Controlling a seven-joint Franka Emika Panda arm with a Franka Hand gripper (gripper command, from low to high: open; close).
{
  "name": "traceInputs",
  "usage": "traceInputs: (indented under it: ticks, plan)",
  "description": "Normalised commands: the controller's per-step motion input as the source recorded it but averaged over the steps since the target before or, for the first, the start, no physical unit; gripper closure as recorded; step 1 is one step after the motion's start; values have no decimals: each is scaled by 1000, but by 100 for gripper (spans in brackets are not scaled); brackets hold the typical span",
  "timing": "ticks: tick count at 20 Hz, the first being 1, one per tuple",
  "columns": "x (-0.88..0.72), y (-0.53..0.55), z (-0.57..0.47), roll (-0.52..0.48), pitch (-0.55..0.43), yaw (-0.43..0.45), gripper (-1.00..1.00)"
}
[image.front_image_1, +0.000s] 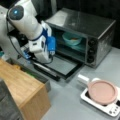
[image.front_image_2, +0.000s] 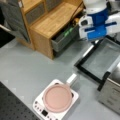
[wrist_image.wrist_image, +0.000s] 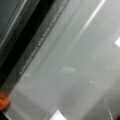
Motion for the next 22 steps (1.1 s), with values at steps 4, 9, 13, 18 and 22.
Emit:
traceInputs:
  ticks: [4,9,13,18,22]
  plan:
    - [332,-150,-10,73,82,403,-100]
    - [205,-77,-12,368,-13,548,-100]
    - [142,10,42,590,64,515,-100]
    - [215,121,18,531,141,417,-100]
    - [296,108,-11,471,130,387,-100]
